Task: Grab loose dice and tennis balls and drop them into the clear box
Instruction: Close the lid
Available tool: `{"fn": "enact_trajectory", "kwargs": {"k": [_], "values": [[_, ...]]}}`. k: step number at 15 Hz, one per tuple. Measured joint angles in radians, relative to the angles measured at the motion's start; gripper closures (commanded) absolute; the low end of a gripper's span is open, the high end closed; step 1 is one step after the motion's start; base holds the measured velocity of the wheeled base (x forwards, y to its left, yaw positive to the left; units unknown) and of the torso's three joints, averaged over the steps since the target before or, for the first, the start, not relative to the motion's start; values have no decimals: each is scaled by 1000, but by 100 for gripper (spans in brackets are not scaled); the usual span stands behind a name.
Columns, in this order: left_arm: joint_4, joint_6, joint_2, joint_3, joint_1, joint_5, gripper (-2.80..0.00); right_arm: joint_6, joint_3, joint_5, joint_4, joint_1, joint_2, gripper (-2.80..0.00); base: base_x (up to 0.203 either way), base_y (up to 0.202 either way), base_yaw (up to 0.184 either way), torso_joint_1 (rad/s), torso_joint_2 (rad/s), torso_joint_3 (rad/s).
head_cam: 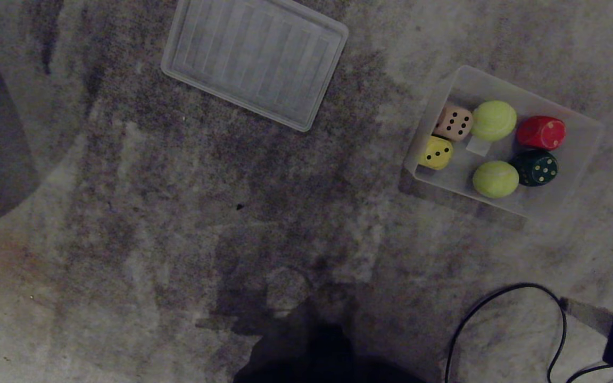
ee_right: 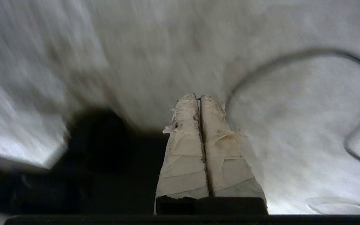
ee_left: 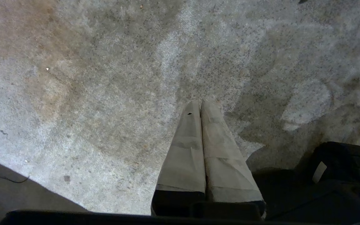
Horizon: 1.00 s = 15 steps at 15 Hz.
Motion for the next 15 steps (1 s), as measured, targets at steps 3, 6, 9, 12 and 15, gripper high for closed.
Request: {"fn": "enact_trajectory", "kwargs": {"k": [3, 6, 9, 12, 15], "values": [[1, 0, 0, 0, 0, 1, 0, -85, 37, -20, 241, -12, -228, 0, 0, 0, 0, 0, 0, 0], [0, 0, 0, 0, 0, 0, 0, -178, 83, -43, 395, -59, -420, 0, 0, 0, 0, 0, 0, 0], [0, 0, 0, 0, 0, 1, 0, -232, 107, -48, 535, -126, -582, 0, 0, 0, 0, 0, 0, 0], [0, 0, 0, 0, 0, 0, 0, -234, 166, -75, 457, -154, -662, 0, 0, 0, 0, 0, 0, 0], [0, 0, 0, 0, 0, 0, 0, -238, 197, -70, 373, -155, -698, 0, 0, 0, 0, 0, 0, 0]]}}
